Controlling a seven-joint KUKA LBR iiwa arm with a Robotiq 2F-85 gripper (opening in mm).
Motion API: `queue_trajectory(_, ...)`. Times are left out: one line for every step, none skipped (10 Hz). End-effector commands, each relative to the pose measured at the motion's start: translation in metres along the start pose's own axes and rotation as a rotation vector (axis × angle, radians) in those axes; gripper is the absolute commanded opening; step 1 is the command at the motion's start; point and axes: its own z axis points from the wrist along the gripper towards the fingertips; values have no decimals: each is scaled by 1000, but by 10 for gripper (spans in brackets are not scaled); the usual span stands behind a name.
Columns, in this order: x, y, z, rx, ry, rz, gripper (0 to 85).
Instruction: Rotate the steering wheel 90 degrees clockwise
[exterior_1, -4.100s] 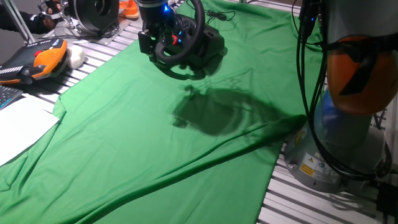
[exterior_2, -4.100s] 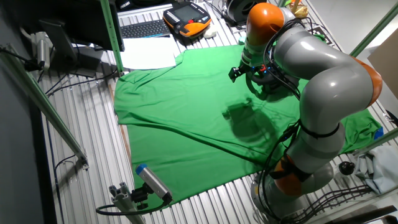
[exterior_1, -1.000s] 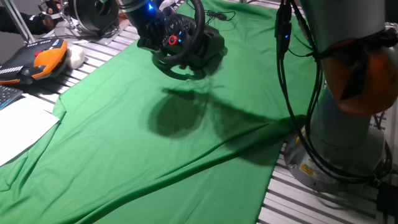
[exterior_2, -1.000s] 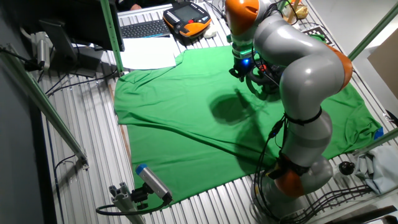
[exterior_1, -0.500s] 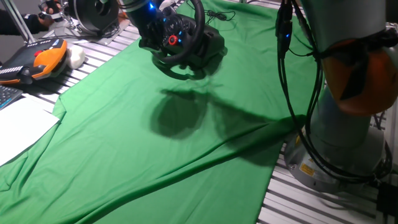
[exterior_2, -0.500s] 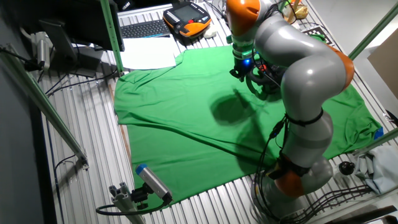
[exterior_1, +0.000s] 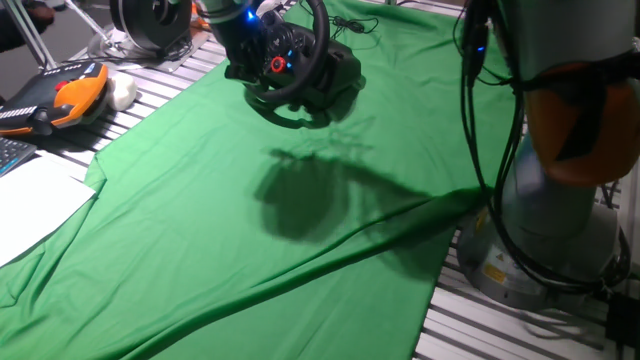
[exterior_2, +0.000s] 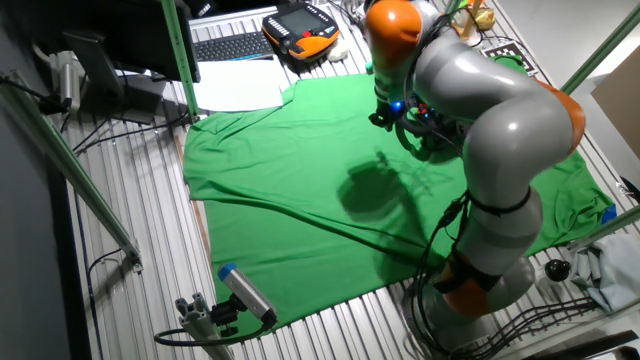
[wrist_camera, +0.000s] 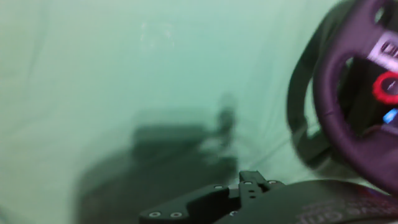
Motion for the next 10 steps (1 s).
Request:
queue_trajectory(0,0,0,-90,-54,41,0)
queue_trajectory(0,0,0,-38,-36,32,0)
queue_trajectory(0,0,0,-48,-7,39,0)
queue_trajectory(0,0,0,-13,32,14,0)
queue_trajectory(0,0,0,1,57,-12,0)
queue_trajectory(-8,-24,-5,1,81,-39,0)
queue_trajectory(-15,-50,-11,17,91,-40,0)
queue_trajectory(-21,-82,-18,45,76,-39,0)
queue_trajectory(-23,-107,-22,48,67,-44,0)
queue_trajectory(-21,-128,-20,52,55,-53,0)
